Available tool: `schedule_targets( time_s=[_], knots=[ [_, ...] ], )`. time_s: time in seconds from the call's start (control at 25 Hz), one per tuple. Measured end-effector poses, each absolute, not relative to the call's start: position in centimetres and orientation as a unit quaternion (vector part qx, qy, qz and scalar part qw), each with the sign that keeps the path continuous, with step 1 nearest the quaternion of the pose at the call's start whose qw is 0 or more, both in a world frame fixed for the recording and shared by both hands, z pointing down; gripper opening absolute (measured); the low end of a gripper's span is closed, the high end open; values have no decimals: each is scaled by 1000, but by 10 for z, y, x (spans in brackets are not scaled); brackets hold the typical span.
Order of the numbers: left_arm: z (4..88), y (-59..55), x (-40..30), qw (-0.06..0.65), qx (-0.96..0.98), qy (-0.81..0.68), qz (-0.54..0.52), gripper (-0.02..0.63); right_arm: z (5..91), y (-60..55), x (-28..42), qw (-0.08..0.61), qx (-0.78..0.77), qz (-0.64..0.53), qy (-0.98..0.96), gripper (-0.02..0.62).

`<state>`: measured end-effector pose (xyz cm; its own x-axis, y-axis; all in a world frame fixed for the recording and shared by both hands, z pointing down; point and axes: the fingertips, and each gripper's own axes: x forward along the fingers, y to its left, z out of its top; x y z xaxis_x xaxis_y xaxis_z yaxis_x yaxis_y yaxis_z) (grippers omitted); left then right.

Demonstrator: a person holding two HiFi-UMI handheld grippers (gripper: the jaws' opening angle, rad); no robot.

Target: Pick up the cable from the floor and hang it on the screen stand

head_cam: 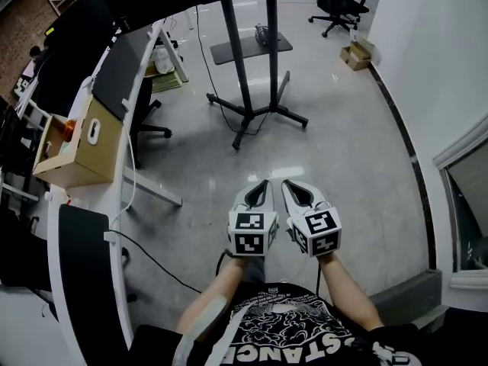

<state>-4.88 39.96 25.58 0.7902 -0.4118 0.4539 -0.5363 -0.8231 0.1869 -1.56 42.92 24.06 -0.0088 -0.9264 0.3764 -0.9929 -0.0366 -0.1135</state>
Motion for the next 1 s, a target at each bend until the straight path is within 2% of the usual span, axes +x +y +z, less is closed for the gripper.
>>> schedule_targets(
  time_s=[0.24, 1.0],
  knots=[
    [267, 335, -26, 171, 928, -256, 211, -3, 254, 365, 8, 115, 688, 193, -690, 5],
    [323, 142, -4, 206, 913, -264, 233, -3, 322, 181, 34, 257, 626, 197, -709, 5]
  ],
)
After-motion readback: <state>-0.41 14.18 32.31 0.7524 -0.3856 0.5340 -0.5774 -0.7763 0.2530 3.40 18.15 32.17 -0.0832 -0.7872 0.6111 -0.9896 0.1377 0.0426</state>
